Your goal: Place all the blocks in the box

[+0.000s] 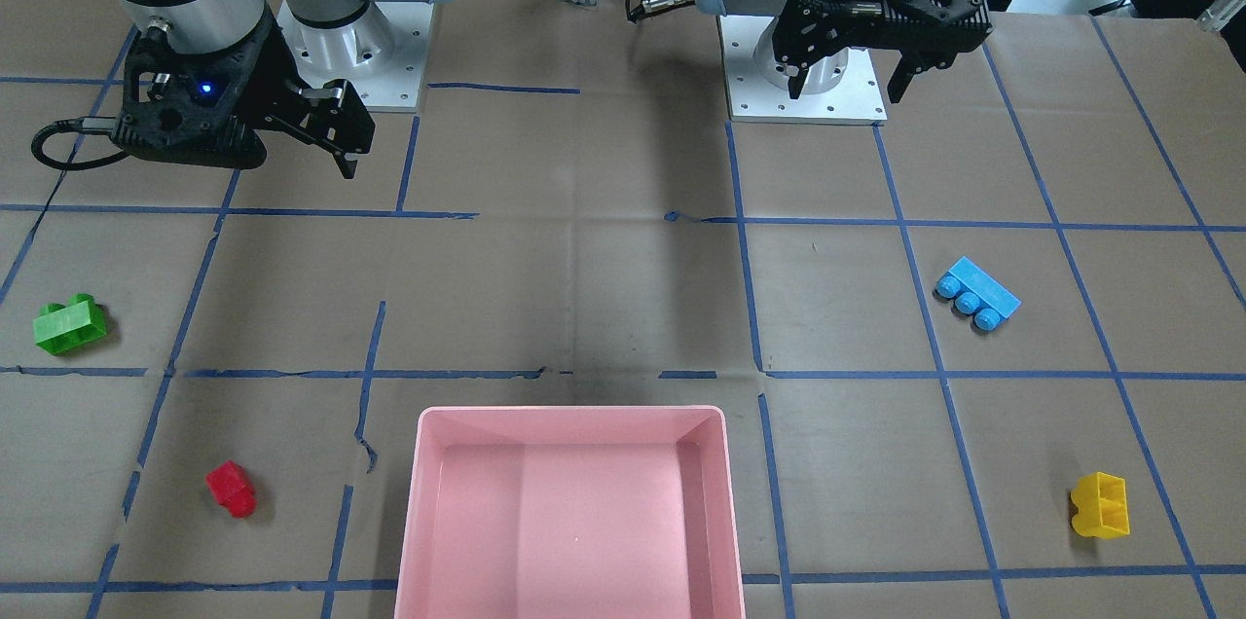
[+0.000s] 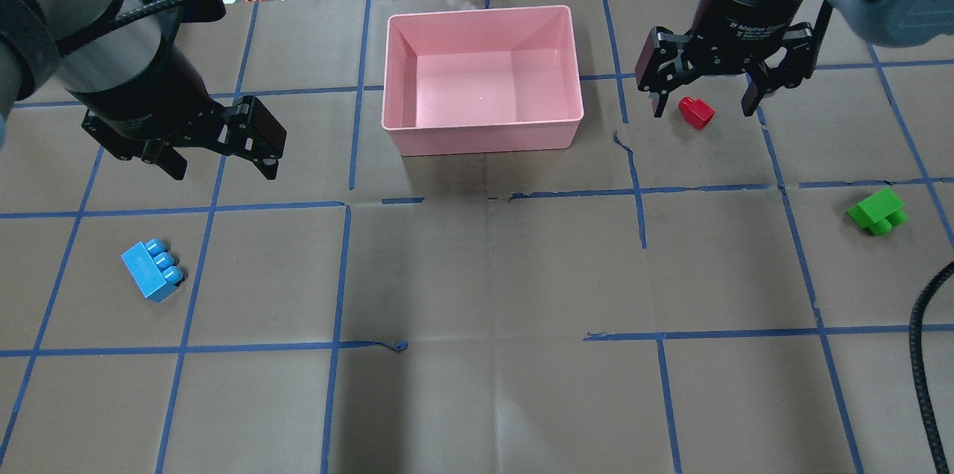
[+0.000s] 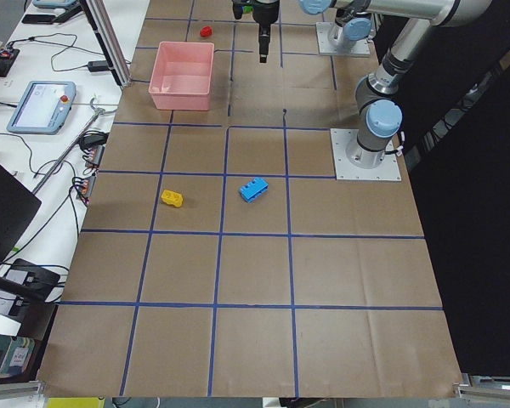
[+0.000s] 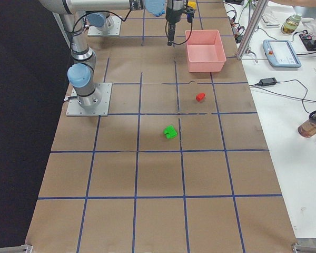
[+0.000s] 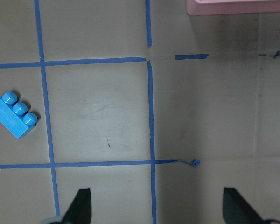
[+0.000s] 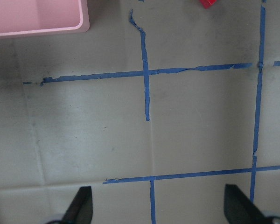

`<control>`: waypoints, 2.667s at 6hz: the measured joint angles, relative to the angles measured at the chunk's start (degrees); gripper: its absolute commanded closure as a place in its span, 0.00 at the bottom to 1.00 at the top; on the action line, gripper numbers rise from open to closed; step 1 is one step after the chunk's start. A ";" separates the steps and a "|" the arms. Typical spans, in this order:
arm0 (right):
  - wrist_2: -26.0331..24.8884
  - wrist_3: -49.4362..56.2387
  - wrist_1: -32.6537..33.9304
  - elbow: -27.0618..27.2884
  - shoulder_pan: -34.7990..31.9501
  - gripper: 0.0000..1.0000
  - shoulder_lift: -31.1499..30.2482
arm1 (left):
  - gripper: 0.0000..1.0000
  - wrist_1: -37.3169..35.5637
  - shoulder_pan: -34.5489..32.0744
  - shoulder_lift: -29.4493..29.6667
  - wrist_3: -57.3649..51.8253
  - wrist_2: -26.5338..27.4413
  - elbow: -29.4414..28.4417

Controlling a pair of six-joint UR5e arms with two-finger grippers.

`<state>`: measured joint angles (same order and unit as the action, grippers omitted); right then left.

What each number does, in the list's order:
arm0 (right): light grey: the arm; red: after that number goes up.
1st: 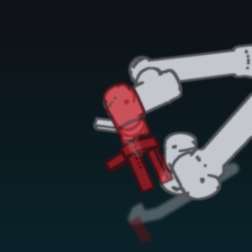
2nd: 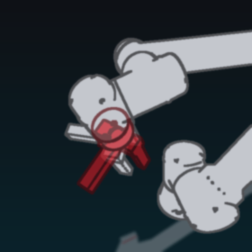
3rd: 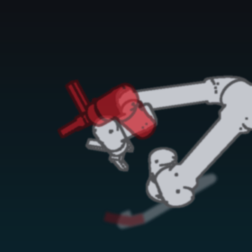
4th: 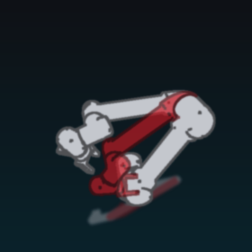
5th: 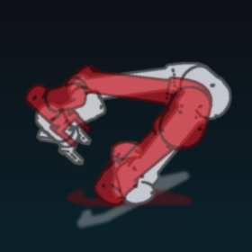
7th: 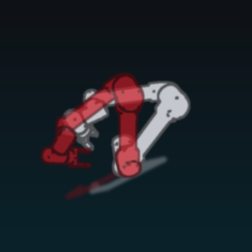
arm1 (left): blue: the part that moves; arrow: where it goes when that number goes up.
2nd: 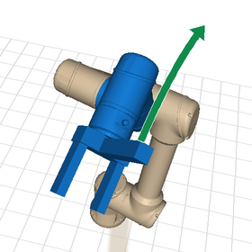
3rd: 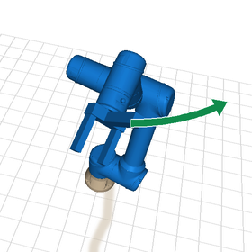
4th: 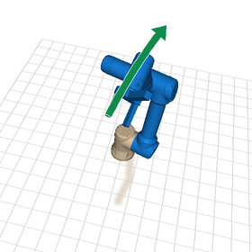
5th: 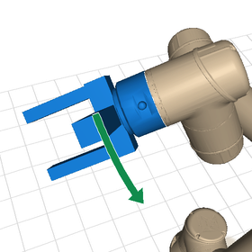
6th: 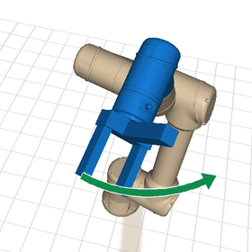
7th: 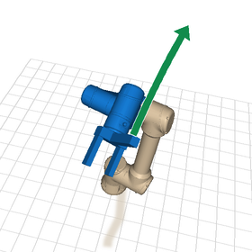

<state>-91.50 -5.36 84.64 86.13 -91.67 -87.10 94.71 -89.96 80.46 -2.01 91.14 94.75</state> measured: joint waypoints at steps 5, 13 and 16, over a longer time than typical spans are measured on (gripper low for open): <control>0.00 0.08 0.00 -0.02 0.00 0.00 0.04 | 0.01 -0.04 1.61 0.13 -0.18 -0.08 -0.10; -0.23 0.11 -0.55 -0.37 0.63 0.00 -0.28 | 0.06 -4.79 36.52 9.27 -11.18 5.10 5.21; -1.02 11.56 -0.44 -0.14 6.26 0.00 0.14 | 0.08 -22.43 37.64 14.73 -12.32 2.71 15.81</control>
<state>-92.52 6.19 84.20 86.00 -85.41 -86.96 72.28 -52.33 95.20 -14.33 93.85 110.55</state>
